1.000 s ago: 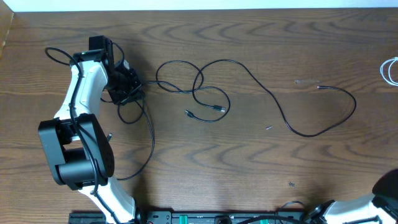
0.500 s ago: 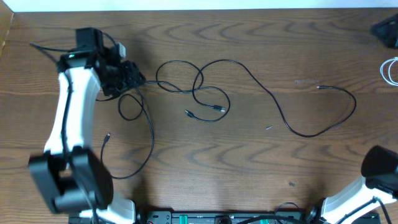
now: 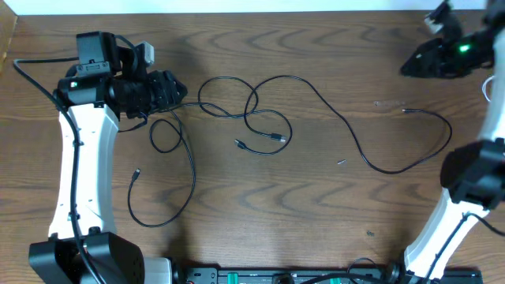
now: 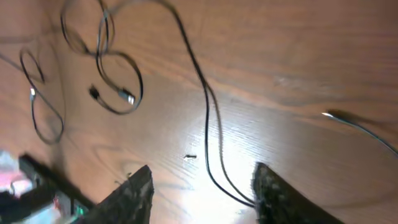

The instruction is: Untangle cables

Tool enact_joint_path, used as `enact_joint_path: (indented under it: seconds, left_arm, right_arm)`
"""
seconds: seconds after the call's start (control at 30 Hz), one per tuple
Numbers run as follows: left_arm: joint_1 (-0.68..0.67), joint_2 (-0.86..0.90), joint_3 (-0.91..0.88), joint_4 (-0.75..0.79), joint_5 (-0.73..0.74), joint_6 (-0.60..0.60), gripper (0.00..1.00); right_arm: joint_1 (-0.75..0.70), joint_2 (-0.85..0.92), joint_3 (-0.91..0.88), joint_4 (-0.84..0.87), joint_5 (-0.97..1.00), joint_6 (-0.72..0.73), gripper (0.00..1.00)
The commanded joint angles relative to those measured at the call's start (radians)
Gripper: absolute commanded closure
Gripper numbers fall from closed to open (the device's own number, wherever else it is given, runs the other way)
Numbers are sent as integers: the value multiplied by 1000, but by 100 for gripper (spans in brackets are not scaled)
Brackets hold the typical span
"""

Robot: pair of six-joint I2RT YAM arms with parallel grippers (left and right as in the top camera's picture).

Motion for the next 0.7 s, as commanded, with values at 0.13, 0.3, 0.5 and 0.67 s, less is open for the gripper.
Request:
enact_joint_path:
  seconds: [0.13, 0.3, 0.5, 0.67]
  left_arm:
    - [-75, 1, 16, 7, 34, 10, 39]
    - [-107, 6, 16, 22, 30, 9, 39]
    - [-124, 8, 14, 22, 30, 9, 39]
    - [-124, 9, 14, 21, 30, 9, 39]
  right_arm:
    - [82, 122, -117, 1, 0, -152, 40]
    - [113, 200, -157, 27, -12, -161, 38]
    - [147, 283, -163, 40, -53, -201, 36]
    - [179, 348, -163, 60, -57, -204, 35]
